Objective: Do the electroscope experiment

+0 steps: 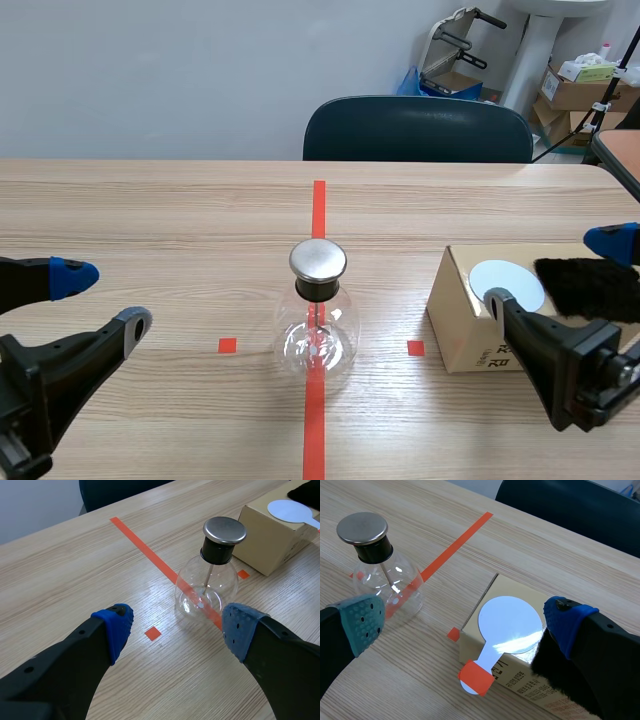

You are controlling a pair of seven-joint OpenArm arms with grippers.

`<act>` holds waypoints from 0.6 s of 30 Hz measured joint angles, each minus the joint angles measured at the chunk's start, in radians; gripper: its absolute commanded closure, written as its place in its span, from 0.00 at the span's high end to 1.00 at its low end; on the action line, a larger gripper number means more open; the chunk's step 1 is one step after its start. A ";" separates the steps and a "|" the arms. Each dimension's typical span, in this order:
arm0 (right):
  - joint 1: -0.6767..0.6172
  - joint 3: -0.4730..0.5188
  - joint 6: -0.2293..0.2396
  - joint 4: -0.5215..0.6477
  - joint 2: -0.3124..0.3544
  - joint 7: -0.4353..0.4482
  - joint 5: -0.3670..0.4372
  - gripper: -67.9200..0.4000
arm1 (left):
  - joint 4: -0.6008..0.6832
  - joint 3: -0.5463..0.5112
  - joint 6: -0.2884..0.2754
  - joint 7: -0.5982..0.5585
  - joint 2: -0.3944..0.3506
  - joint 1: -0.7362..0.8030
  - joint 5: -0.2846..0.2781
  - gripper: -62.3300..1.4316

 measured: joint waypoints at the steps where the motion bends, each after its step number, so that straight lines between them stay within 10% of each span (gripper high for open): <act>1: 0.000 0.000 0.000 0.000 0.000 0.013 -0.010 1.00 | 0.000 0.000 0.000 0.000 0.000 0.000 0.000 0.65; 15: 0.000 0.000 0.000 0.000 0.000 0.026 -0.013 1.00 | 0.000 0.000 0.000 0.000 0.000 0.000 0.000 0.65; 18: -0.001 0.000 0.000 0.000 0.000 0.052 -0.127 1.00 | 0.000 0.000 0.004 0.000 0.000 0.000 0.000 0.65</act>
